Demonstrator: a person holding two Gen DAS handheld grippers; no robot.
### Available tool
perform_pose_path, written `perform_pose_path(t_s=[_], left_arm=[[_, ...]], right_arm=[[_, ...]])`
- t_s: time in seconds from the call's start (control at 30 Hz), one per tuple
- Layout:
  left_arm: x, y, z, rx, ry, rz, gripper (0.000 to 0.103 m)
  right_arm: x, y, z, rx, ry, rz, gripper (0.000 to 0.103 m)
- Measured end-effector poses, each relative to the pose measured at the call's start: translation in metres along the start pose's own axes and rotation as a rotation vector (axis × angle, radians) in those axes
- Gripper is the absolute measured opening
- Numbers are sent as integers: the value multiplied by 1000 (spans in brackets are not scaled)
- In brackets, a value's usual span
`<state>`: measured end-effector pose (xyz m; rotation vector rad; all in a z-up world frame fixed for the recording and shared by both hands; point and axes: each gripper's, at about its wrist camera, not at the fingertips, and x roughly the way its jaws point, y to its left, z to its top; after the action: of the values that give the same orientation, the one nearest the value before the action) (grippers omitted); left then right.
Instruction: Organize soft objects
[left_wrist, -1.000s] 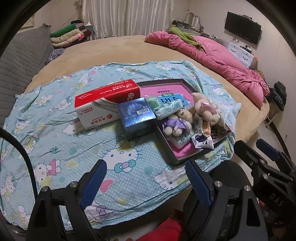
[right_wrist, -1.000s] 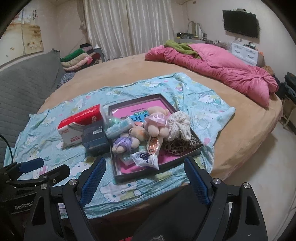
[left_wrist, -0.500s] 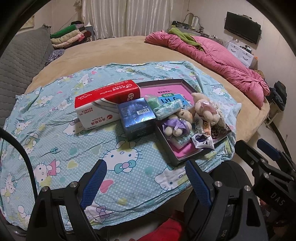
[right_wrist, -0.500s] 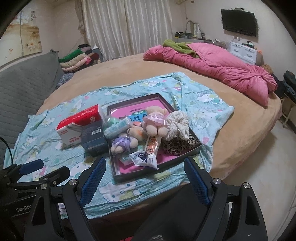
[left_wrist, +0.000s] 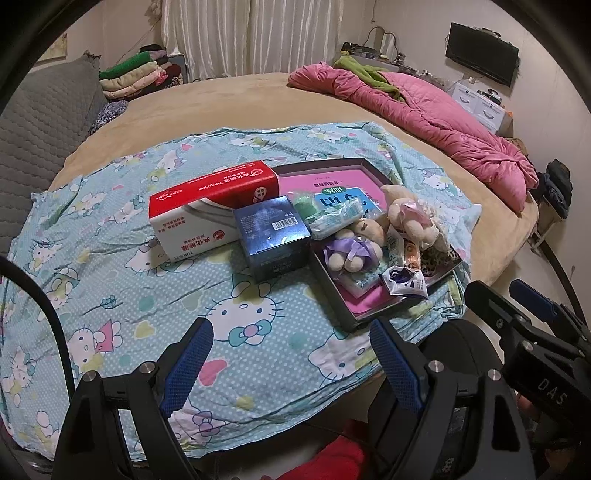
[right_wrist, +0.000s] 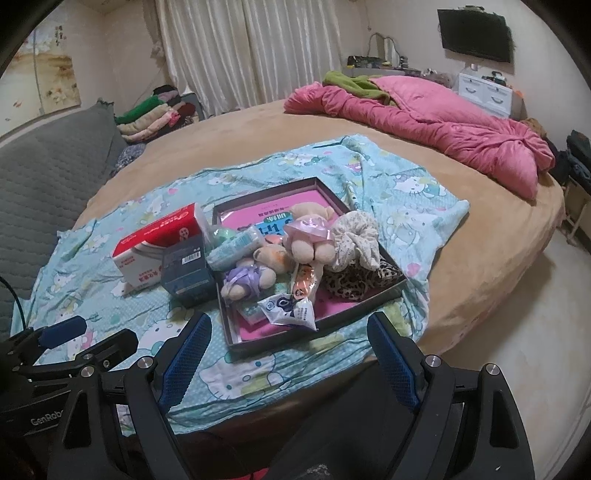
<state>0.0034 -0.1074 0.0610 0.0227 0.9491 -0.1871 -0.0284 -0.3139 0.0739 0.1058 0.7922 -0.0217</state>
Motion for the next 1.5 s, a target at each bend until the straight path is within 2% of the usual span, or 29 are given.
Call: perform_pose_path(t_s=[0.73,1.5], left_arm=[[6,2,-1,1,15,2,87],[15,10,-6,-12,31,42,87]], right_arm=[[10,-2,-4,10,21,14,87],[13,2,-5,-3,19,16,87]])
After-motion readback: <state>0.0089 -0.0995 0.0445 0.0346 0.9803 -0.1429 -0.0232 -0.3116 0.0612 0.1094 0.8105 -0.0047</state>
